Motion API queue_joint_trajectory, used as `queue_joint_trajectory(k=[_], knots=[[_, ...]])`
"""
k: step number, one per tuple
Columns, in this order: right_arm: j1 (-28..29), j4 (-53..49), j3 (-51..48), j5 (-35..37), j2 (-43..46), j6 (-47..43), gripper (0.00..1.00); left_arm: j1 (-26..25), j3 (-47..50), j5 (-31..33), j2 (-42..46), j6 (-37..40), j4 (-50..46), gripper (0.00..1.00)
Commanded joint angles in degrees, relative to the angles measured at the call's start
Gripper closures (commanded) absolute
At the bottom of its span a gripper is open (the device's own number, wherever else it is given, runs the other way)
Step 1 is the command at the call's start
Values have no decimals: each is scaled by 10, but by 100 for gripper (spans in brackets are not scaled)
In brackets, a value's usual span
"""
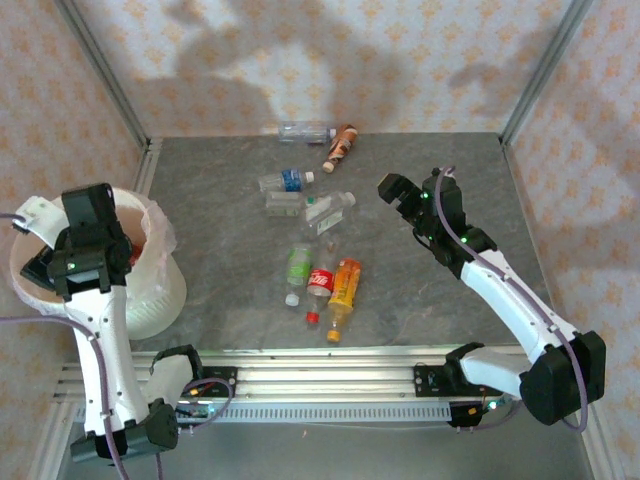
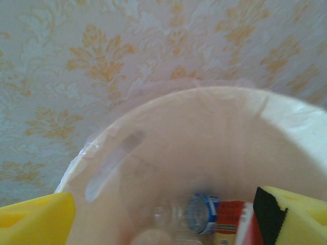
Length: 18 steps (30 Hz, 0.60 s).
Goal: Put the plastic bottles in the bin
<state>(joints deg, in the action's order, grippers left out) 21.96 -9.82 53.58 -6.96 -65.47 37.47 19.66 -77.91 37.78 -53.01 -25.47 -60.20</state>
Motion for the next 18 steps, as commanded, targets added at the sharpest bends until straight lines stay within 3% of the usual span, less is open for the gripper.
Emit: queue_joint_trajectory(k=[1,9,12,18], knots=[[1,-10,3,30,-2,8,1,5,-37,-91,22,-6,8,3],[1,-18,-2,53,-7,18,1,-8,-53,-309,59,-86,60,1],[1,-18,-3,53,-10,22,1,-48,-37,-382,64,-119,114,1],[1,-33,1,44,-18,22,1,-208,-52,-349,32,-128,158,1]])
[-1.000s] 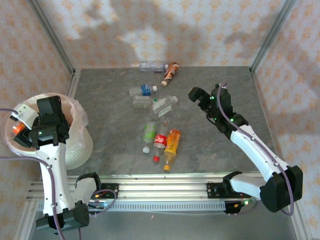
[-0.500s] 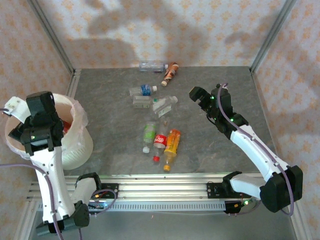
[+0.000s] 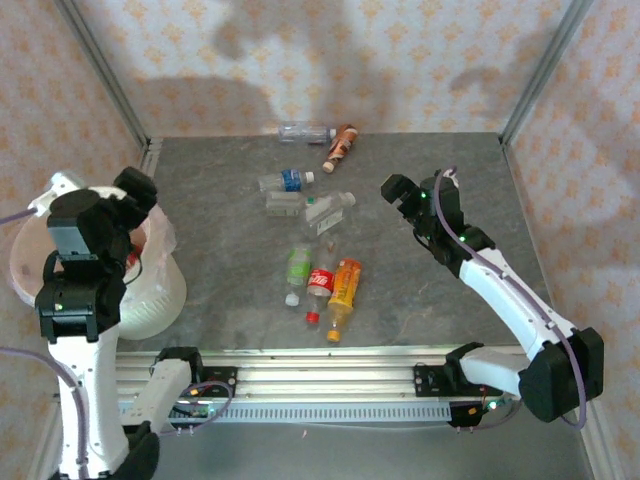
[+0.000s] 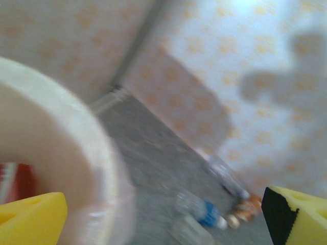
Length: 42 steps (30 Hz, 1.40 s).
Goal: Put the plastic bottles in the bin
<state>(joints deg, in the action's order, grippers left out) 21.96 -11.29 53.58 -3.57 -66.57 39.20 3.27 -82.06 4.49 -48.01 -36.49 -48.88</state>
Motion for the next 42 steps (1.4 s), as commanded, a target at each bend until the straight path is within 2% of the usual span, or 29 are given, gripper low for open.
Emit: queue_joint_trajectory(k=[1,5,12,15,18,21,23,28,34,42], knots=[[0,-20,1,7,-10,4,1,-64,-14,-17,-28,-17,51,1],[1,-26,3,-14,-32,1,1,-140,-18,-26,-67,-17,80,1],[1,-44,46,-112,-111,9,1,-280,-24,-38,-179,-8,144,1],[1,-70,85,-133,-157,42,1,-308,-51,-87,-248,5,145,1],[1,-96,115,-141,-189,62,1,-320,-87,-124,-323,36,121,0],[1,-103,129,-133,-214,87,1,-327,-121,-97,-380,55,74,0],[1,-104,141,-131,-230,108,1,-328,-117,-92,-392,71,74,0],[19,-122,221,-124,-311,141,1,-328,-82,-58,-381,71,87,0],[43,-191,356,-90,-430,167,1,-327,-21,-11,-340,62,88,0],[66,-230,439,-66,-523,186,2,-326,43,47,-296,62,63,0]])
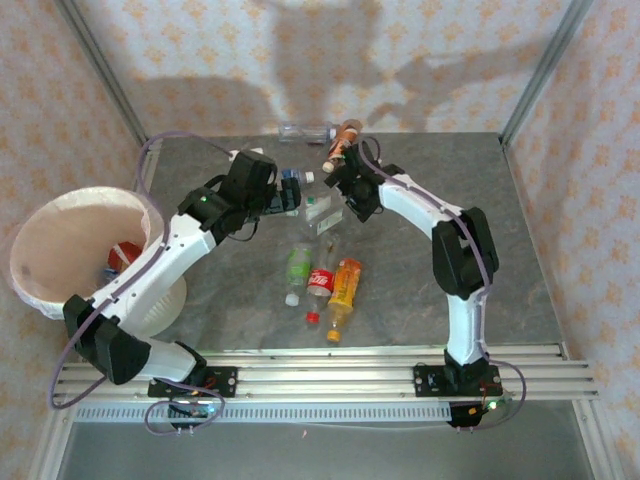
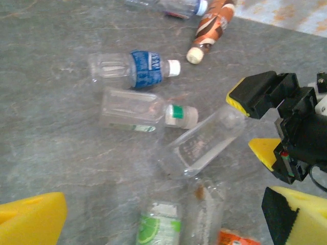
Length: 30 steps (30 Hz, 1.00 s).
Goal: Put the plastic bottles in the bin
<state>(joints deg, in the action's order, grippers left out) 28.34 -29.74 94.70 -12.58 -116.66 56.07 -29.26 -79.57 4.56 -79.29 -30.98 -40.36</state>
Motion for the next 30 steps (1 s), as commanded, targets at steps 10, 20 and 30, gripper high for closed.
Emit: queue_joint_trajectory(k=[10,20,30], knots=[[2,-36,46,5,-83,30,17,1,61,67,39,7,-19,0],[2,6,34,41,-61,26,43,9,66,62,33,11,-16,0],[-4,192,-101,61,107,-57,62,7,72,-67,19,70,57,0]])
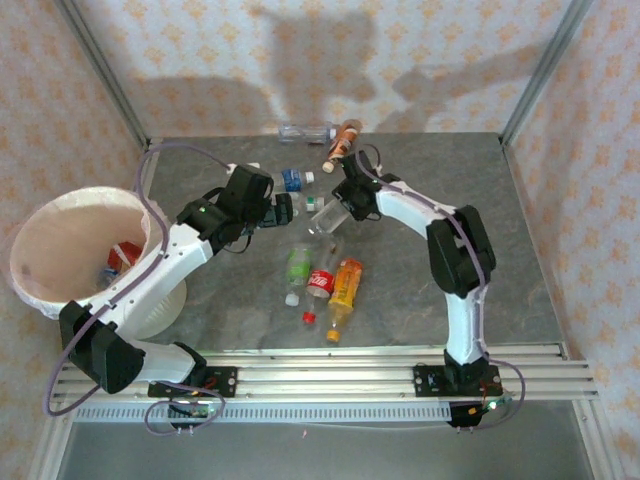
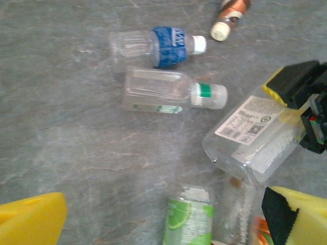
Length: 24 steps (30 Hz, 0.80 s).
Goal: Put the plastic bottles in the bin
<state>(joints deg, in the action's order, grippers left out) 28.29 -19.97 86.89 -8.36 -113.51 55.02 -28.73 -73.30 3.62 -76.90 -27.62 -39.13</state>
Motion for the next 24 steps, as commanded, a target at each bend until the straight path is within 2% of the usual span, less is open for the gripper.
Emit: queue_joint_trajectory(k=[1,4,8,11,13,17,21,24], knots=[[-4,116,-37,10,95,-61,62,0,10,-80,-5,49,57,0],[-4,176,-83,-26,151,-98,62,-3,7,-120,-11,59,75,0],[-4,242,-137,-85,219,-137,62,1,17,-231,-11,64,136,0],[-7,274,-170,-127,273,-157,62,11,-7,-280,-14,40,140,0],[-10,306,-194,-157,307,-161,63,27,-9,-339,-8,6,174,0],[-22,373,-232,-193,364,-131,64,60,10,-447,12,-55,259,0],[-25,411,-229,-242,389,-105,64,65,10,-533,22,-89,315,0],[-25,443,-216,-287,387,-76,64,64,2,-552,20,-130,338,0]])
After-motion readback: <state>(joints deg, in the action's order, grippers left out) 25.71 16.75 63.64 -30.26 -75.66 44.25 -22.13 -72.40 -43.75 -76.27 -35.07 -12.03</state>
